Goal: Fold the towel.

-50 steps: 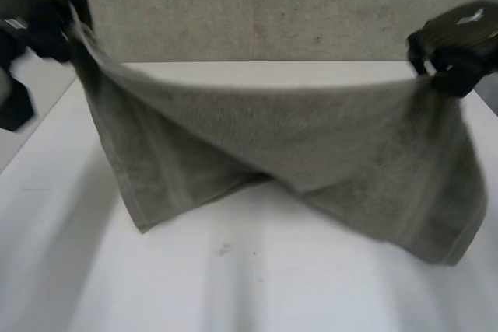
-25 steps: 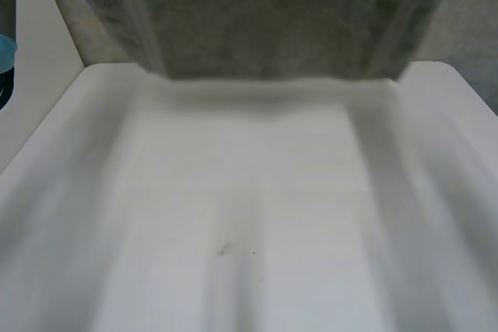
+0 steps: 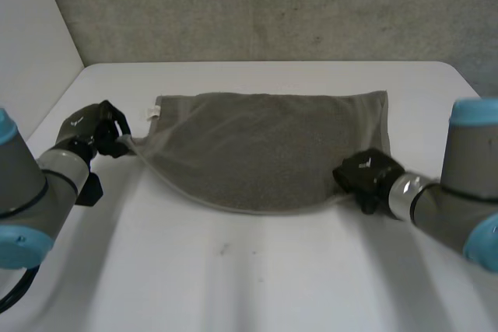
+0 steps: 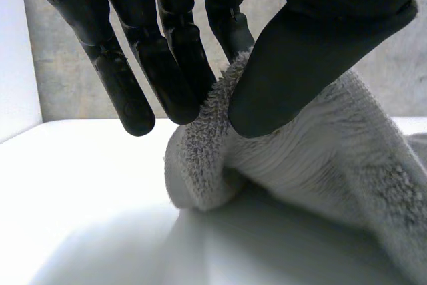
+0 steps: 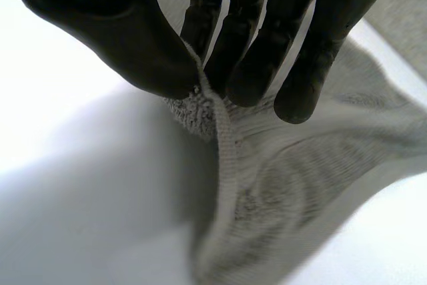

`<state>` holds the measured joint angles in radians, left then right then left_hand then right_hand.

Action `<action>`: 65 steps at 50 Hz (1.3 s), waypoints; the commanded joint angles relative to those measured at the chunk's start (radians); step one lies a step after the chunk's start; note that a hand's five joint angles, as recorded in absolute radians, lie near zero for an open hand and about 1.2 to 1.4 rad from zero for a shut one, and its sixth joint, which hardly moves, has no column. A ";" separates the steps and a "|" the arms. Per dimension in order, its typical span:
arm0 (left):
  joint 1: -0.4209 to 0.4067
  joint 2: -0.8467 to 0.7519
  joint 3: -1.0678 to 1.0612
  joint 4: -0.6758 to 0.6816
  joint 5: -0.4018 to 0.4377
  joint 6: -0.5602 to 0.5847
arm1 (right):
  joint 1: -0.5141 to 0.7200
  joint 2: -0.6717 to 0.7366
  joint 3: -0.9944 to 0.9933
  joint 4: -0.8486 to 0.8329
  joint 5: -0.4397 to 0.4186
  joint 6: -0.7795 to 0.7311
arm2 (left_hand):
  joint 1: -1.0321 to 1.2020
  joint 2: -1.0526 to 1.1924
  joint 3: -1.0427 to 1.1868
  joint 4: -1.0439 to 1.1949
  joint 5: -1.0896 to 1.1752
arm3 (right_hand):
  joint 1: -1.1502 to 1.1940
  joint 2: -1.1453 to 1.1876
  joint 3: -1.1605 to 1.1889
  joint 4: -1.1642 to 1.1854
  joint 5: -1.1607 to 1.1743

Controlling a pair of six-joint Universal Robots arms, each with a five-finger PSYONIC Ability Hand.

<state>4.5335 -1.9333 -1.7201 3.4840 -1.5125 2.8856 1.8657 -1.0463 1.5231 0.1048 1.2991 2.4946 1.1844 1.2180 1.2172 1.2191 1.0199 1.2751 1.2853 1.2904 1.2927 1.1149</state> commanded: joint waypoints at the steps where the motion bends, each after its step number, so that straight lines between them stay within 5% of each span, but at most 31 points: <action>1: 0.035 0.013 -0.056 0.086 0.000 0.069 | -0.014 -0.064 0.133 -0.118 0.006 0.029 | 0.212 0.178 0.179 0.177 0.202 | -0.837 -0.847 -0.852 -0.854 -0.851; 16: 0.068 0.054 -0.076 0.087 0.002 0.063 | -0.146 -0.236 0.319 -0.197 0.025 0.233 | 0.212 0.178 0.179 0.177 0.202 | -0.914 -0.924 -0.929 -0.932 -0.928; 28: 0.073 0.054 -0.079 0.095 0.002 0.063 | -0.149 -0.199 0.399 -0.358 0.028 0.230 | 0.212 0.178 0.179 0.177 0.202 | -0.855 -0.866 -0.871 -0.873 -0.870; 65: 0.075 0.054 -0.081 0.096 0.002 0.063 | -0.138 -0.046 0.282 -0.428 0.060 0.233 | 0.212 0.178 0.179 0.177 0.202 | -0.653 -0.663 -0.668 -0.670 -0.667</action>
<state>4.6078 -1.8782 -1.8005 3.5803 -1.5110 2.9483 1.7284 -1.1060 1.8241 -0.3320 1.3603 2.7259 1.1844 1.2180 1.2172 1.2192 1.0205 0.6375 0.6302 0.6397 0.6396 0.4728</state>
